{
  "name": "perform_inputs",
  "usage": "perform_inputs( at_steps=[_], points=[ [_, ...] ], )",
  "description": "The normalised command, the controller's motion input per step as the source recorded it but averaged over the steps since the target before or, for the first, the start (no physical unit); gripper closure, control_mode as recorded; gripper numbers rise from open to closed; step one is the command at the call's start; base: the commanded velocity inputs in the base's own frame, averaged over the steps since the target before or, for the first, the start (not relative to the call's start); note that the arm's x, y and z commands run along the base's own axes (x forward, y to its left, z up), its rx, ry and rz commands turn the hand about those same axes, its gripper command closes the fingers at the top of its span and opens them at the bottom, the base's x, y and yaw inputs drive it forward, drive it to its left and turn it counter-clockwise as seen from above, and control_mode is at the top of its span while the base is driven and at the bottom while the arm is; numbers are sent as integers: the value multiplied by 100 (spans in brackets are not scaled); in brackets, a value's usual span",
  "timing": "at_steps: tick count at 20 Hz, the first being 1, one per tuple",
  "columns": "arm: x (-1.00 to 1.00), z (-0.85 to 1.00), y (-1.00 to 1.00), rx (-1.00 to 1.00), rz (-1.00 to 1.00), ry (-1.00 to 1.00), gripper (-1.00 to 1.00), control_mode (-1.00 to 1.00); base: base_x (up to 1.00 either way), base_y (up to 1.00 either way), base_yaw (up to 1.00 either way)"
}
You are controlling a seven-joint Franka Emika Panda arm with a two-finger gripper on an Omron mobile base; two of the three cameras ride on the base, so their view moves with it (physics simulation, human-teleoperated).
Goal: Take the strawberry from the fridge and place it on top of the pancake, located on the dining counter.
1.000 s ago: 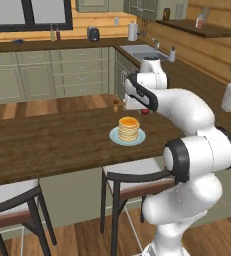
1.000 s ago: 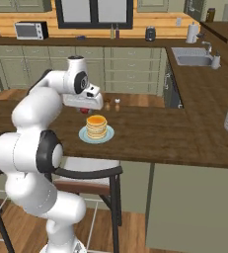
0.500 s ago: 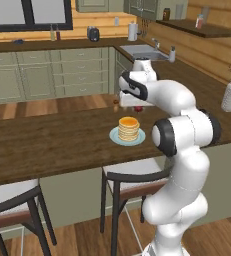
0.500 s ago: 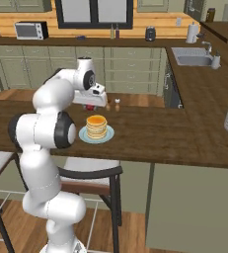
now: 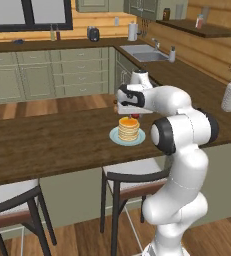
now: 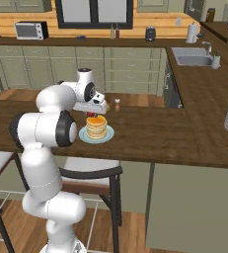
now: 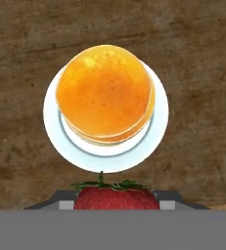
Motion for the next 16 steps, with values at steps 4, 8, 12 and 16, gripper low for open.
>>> perform_inputs(
  at_steps=[4, 8, 12, 16],
  points=[
    [72, -10, 0, 3, 0, 0, 100, -100, 0, 0, 0],
    [86, -3, 0, 0, 1, 0, 100, -100, 0, 0, 0],
    [63, -2, 0, 0, 0, 11, 100, -100, 0, 0, 0],
    [8, -37, 0, -1, 0, 16, 100, -100, 0, 0, 0]
  ],
)
